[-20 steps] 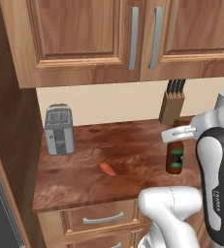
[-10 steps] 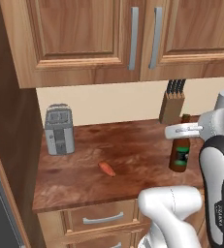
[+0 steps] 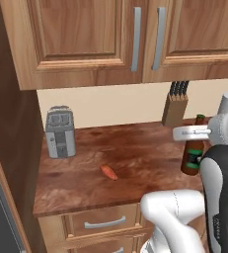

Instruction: Place the liquor and beer on the top shelf of the fridge to keep them out of children's reach, and place the sweet potato on lower shelves for easy access.

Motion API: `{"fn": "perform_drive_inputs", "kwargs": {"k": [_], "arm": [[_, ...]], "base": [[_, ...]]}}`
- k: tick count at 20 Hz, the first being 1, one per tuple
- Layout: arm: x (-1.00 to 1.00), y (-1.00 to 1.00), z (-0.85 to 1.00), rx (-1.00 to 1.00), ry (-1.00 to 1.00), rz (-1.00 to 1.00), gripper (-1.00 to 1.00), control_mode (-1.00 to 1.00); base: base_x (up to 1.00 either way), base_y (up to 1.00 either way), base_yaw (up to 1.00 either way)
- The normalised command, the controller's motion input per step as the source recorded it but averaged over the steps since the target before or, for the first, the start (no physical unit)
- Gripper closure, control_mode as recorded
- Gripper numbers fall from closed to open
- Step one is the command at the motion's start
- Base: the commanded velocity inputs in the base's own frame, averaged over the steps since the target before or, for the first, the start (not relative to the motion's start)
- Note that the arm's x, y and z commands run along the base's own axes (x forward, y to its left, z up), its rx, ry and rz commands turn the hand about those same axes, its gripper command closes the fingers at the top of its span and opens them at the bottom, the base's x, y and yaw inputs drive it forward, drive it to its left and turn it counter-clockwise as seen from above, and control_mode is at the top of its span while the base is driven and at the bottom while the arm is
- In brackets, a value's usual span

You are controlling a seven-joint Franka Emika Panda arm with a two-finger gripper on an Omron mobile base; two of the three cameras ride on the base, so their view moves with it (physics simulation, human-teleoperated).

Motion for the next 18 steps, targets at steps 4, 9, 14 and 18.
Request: {"fn": "perform_drive_inputs", "kwargs": {"k": [4, 9, 14, 18], "arm": [[-0.28, -0.33, 0.15, -0.03, 0.02, -0.12, 1.00, -1.00], [-0.37, -0.17, 0.08, -0.02, 0.00, -0.04, 1.00, -1.00], [0.00, 0.00, 0.00, 0.00, 0.00, 0.00, 1.00, 1.00], [0.00, 0.00, 0.00, 0.00, 0.00, 0.00, 1.00, 1.00]], "base": [[0.00, 0.00, 0.00], [0.00, 0.00, 0.00], [-0.83, -0.03, 0.20], [-0.98, 0.00, 0.46]]}}
